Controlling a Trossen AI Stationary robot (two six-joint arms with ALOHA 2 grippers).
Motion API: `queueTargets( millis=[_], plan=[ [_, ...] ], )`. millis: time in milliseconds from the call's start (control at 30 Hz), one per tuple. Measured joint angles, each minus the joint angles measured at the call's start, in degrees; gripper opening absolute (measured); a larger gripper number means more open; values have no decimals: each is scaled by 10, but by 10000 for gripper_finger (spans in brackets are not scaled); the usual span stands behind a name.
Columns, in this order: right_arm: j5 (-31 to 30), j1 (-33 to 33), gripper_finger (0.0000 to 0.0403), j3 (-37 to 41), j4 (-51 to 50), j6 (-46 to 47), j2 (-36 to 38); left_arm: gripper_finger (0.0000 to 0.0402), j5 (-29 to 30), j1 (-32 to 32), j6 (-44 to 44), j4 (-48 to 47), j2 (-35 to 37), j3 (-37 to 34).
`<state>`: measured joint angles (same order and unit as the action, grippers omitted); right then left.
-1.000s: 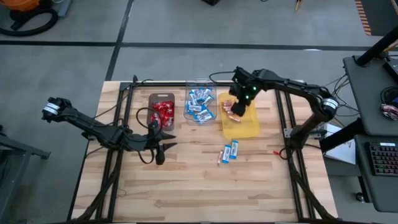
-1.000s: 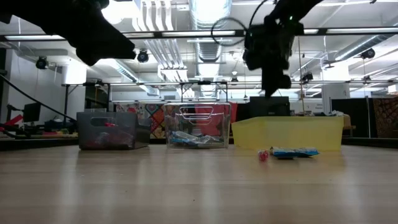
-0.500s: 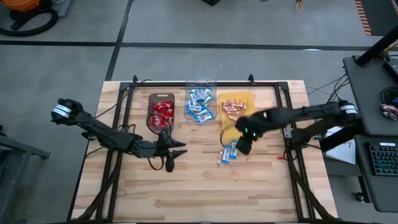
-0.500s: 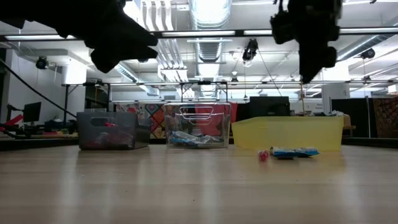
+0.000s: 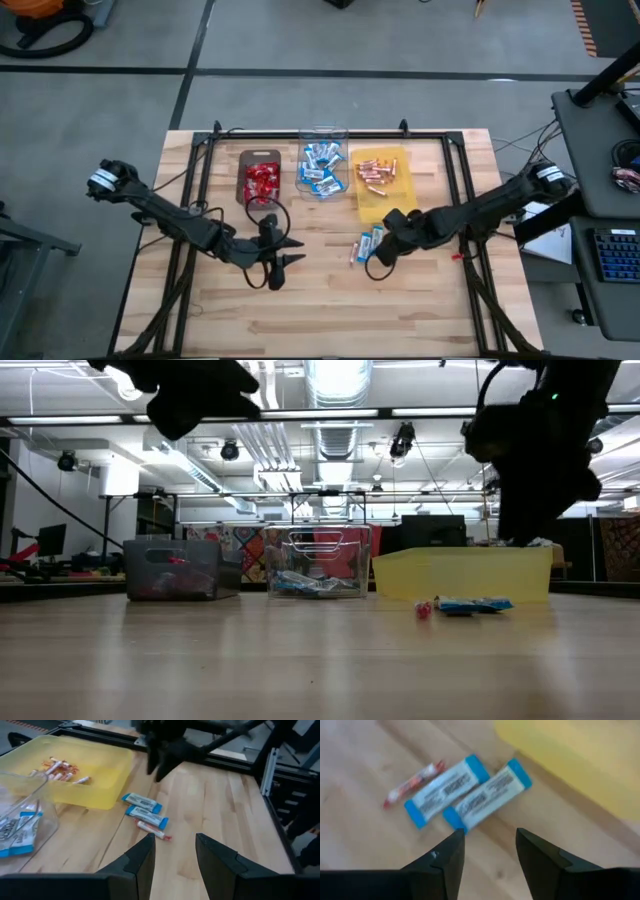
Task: Sort candy
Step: Put the white chocolate into the transparent bin
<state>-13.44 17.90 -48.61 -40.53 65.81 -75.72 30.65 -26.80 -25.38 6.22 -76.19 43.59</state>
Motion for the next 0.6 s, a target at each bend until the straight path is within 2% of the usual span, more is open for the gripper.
queueTargets(
  millis=[133, 600],
  plan=[
    [-66, 7, 180, 1, 37, 17, -39, 125, 1, -15, 0, -13, -3, 13],
    [-106, 6, 183, 0, 90, 148, -170, 125, 3, -36, -5, -12, -3, 7]
  ],
)
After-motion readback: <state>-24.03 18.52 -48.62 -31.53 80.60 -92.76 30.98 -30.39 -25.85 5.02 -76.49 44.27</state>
